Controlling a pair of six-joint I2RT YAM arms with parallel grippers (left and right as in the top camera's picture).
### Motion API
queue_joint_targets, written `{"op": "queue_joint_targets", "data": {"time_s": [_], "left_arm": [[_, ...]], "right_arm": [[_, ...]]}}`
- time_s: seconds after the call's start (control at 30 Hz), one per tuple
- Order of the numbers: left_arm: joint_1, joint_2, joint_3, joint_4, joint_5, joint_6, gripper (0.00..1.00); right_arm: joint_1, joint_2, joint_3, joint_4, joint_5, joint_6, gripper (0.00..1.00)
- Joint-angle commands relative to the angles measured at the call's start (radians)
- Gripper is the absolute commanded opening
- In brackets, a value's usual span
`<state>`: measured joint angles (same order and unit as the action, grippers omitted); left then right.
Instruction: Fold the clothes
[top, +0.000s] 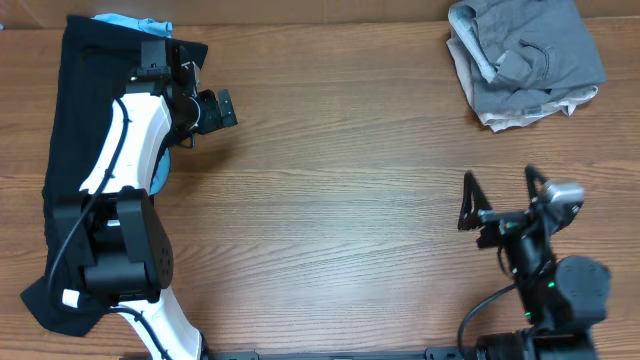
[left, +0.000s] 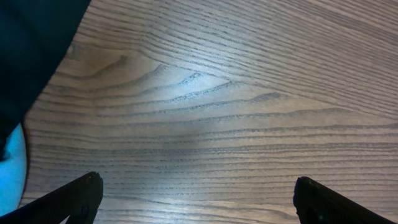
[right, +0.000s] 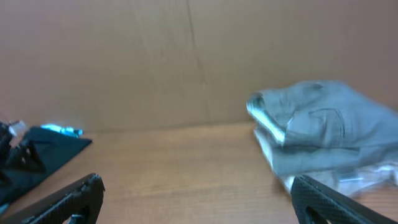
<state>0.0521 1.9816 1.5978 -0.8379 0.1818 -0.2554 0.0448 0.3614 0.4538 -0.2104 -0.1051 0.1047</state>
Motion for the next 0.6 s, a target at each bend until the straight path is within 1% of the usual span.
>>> {"op": "queue_joint_targets", "data": {"time_s": [0.0,0.13,0.33,0.37,0.47,0.57], "left_arm": [[-0.007,-0.003,0.007,0.001,-0.008,0.005,1.00],[-0.007,-0.003,0.007,0.001,-0.008,0.005,1.00],[-0.007,-0.003,0.007,0.001,-0.008,0.005,1.00],[-0.007,-0.003,0.007,0.001,-0.008,0.005,1.00],[-0.007,-0.003,0.007,0.001,-0.008,0.005,1.00],[-0.007,-0.003,0.007,0.001,-0.008,0.005,1.00]], "right_arm": [[-0.009,-0.131,-0.166,0.043,-0.009,0.053,1.00],[-0.009,-0.230,-0.285,0.076,-0.009,0.053,1.00],[-0.027,-0.331,-0.393,0.126,-0.004,0.055,1.00],[-0.032,-0.358,-0.415,0.127,0.016,0.072,1.00],[-0.035,-0.359,-0.446,0.126,0.085,0.134,1.00],[-0.035,-0.359,-0.446,0.128,0.097,0.132,1.00]]}}
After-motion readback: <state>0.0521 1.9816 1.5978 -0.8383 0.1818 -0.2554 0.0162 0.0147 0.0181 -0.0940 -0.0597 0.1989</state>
